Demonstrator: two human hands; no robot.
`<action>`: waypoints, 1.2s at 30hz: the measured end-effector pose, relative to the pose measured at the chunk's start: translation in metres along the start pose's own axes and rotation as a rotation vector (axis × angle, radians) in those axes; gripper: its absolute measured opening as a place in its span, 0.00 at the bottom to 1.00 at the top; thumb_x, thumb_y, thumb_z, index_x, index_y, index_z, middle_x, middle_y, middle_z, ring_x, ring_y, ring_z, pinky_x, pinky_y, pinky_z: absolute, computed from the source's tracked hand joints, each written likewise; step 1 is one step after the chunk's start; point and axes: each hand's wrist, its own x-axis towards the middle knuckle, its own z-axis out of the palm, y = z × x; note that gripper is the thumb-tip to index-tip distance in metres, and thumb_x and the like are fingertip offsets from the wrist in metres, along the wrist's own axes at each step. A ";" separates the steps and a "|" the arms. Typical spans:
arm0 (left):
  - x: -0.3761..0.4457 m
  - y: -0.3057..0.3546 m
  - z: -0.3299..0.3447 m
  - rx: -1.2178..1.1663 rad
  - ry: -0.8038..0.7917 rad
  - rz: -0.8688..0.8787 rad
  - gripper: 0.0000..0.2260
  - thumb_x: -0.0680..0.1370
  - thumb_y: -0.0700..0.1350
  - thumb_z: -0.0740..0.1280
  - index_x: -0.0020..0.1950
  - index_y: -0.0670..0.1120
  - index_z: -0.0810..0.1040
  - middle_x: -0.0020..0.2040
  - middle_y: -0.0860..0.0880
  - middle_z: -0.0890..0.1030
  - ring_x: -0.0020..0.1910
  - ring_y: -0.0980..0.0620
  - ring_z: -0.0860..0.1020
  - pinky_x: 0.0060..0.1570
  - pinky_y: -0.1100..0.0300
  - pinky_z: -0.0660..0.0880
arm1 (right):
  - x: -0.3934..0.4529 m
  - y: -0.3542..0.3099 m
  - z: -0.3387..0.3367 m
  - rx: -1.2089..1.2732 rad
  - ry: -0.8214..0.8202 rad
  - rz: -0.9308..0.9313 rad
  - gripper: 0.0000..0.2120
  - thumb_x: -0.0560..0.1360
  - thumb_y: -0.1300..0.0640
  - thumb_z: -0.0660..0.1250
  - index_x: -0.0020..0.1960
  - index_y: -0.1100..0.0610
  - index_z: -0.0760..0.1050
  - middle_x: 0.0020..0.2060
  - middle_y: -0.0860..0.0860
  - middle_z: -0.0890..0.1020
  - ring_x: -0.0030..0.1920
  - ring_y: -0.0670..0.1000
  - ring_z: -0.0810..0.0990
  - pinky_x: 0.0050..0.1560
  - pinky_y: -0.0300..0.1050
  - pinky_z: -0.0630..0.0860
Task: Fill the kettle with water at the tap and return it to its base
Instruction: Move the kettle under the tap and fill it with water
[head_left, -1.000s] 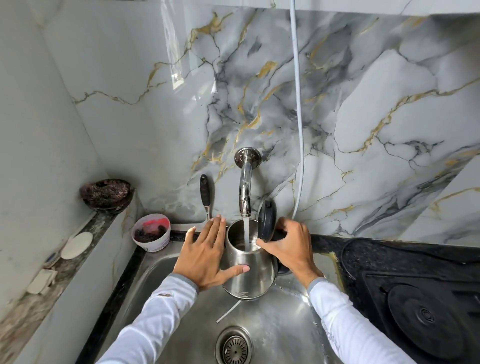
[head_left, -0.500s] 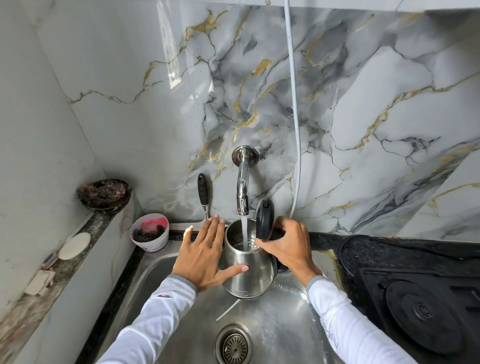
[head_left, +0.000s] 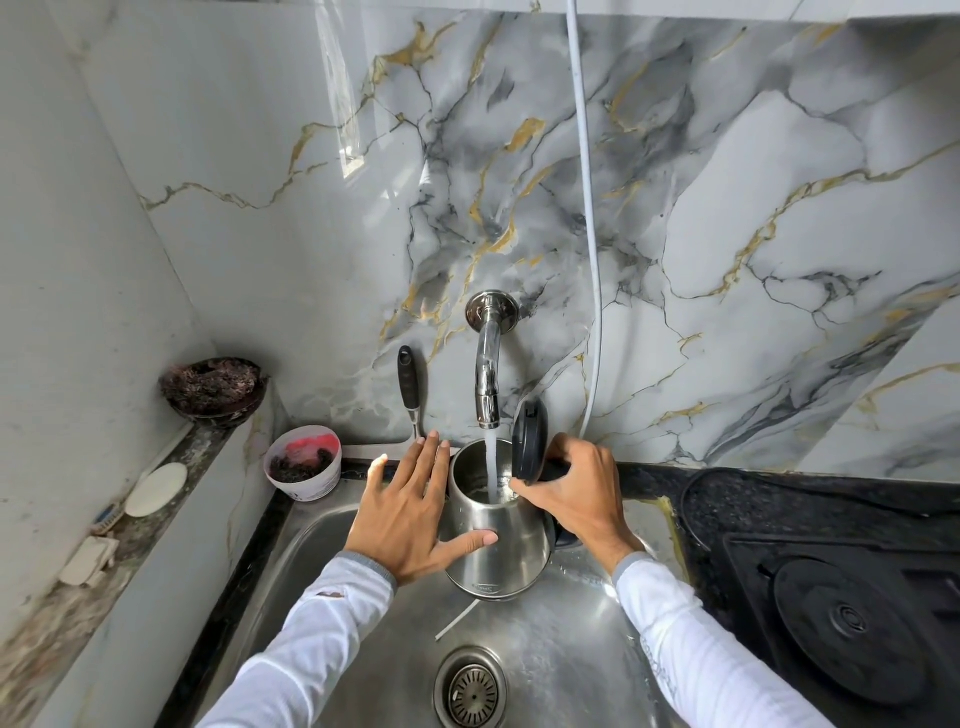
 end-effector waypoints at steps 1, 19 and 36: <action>-0.001 0.000 0.000 -0.003 0.006 0.002 0.55 0.69 0.81 0.45 0.79 0.39 0.60 0.80 0.40 0.61 0.78 0.44 0.63 0.72 0.37 0.66 | 0.000 0.000 0.000 0.004 -0.002 -0.001 0.26 0.58 0.35 0.75 0.37 0.58 0.81 0.34 0.51 0.90 0.37 0.56 0.88 0.42 0.55 0.85; 0.035 -0.014 -0.043 -0.402 -0.050 -0.004 0.40 0.76 0.73 0.43 0.82 0.50 0.50 0.83 0.47 0.53 0.81 0.50 0.53 0.79 0.39 0.53 | -0.003 0.000 -0.004 0.008 0.005 0.002 0.27 0.58 0.35 0.77 0.37 0.59 0.81 0.33 0.51 0.89 0.37 0.55 0.87 0.42 0.54 0.85; 0.099 0.007 -0.064 -0.421 0.199 -0.162 0.24 0.72 0.68 0.70 0.42 0.46 0.80 0.53 0.48 0.81 0.57 0.45 0.76 0.57 0.40 0.74 | -0.003 -0.004 -0.006 0.010 0.010 0.016 0.28 0.57 0.33 0.76 0.37 0.58 0.81 0.32 0.51 0.88 0.37 0.57 0.87 0.41 0.55 0.85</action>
